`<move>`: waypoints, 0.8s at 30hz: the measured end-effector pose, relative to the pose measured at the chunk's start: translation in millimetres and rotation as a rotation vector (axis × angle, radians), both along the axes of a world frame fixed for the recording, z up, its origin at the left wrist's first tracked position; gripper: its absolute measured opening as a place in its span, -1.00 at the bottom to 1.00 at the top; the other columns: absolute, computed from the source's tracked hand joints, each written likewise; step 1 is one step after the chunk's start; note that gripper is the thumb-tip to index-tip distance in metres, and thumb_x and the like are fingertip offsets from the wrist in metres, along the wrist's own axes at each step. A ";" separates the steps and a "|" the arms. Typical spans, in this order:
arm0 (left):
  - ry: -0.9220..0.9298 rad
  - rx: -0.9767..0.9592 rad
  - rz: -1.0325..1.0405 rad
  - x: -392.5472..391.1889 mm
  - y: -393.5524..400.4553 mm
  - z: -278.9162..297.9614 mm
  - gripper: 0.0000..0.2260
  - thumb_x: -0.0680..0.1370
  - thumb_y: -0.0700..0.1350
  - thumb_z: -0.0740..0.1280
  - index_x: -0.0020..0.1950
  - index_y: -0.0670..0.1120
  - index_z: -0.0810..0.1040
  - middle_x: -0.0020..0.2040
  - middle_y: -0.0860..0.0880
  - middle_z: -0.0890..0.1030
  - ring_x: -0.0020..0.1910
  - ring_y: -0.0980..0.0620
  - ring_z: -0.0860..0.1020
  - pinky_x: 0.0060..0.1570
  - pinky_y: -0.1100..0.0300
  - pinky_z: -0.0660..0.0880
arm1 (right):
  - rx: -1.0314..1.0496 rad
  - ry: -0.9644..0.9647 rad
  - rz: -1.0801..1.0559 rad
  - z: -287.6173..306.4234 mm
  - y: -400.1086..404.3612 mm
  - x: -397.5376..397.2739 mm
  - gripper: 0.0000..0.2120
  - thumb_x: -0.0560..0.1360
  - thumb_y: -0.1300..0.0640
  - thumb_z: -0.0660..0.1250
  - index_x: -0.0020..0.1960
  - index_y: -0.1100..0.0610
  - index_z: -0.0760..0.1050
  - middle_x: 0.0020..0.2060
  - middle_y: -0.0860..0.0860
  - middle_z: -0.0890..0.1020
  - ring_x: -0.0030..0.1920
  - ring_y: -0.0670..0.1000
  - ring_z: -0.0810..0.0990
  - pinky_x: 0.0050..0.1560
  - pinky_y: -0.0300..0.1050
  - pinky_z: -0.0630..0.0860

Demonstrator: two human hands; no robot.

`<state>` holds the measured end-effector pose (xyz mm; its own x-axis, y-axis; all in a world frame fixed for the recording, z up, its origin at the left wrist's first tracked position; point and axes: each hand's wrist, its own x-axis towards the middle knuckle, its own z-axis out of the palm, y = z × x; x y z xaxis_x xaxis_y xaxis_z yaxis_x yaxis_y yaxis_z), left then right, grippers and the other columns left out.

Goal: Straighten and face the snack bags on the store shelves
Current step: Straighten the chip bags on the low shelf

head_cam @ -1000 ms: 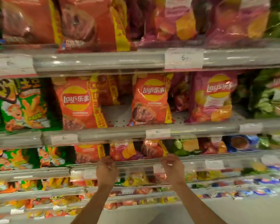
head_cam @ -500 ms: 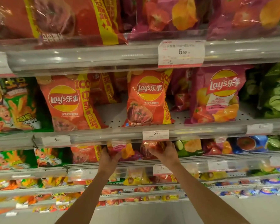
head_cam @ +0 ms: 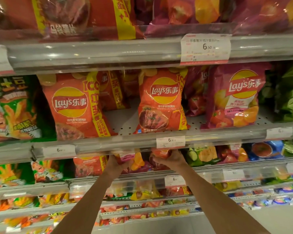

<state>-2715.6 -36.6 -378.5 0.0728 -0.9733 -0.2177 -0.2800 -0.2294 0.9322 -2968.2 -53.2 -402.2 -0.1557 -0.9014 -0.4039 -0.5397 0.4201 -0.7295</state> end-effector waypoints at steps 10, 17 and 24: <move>0.125 0.067 0.066 11.1 -3.8 6.7 -0.72 0.41 -0.47 0.47 0.02 -0.26 0.51 -0.05 -0.23 0.54 -0.07 -0.09 0.50 -0.06 0.11 0.50 | -0.098 0.130 -0.092 16.3 15.0 11.1 -0.16 0.16 -0.46 0.55 0.28 0.02 0.58 0.16 -0.01 0.70 0.19 0.05 0.66 0.20 -0.05 0.62; 0.132 0.106 0.096 22.2 -7.3 2.7 -0.75 0.42 -0.48 0.44 -0.03 -0.25 0.48 -0.16 -0.22 0.50 -0.08 -0.11 0.44 0.18 -0.06 0.43 | -0.245 0.134 -0.160 27.7 35.3 14.1 -0.14 0.19 -0.38 0.58 0.35 0.02 0.49 0.23 0.00 0.66 0.25 0.07 0.63 0.21 -0.01 0.60; 0.035 0.114 0.141 26.5 -4.5 0.2 -0.74 0.37 -0.35 0.56 -0.16 -0.12 0.51 -0.31 -0.09 0.60 -0.25 -0.08 0.60 -0.17 0.12 0.58 | -0.182 0.087 -0.176 30.8 54.8 -0.4 -0.15 0.22 -0.33 0.61 0.32 0.09 0.43 0.21 0.02 0.66 0.25 0.07 0.63 0.24 0.00 0.58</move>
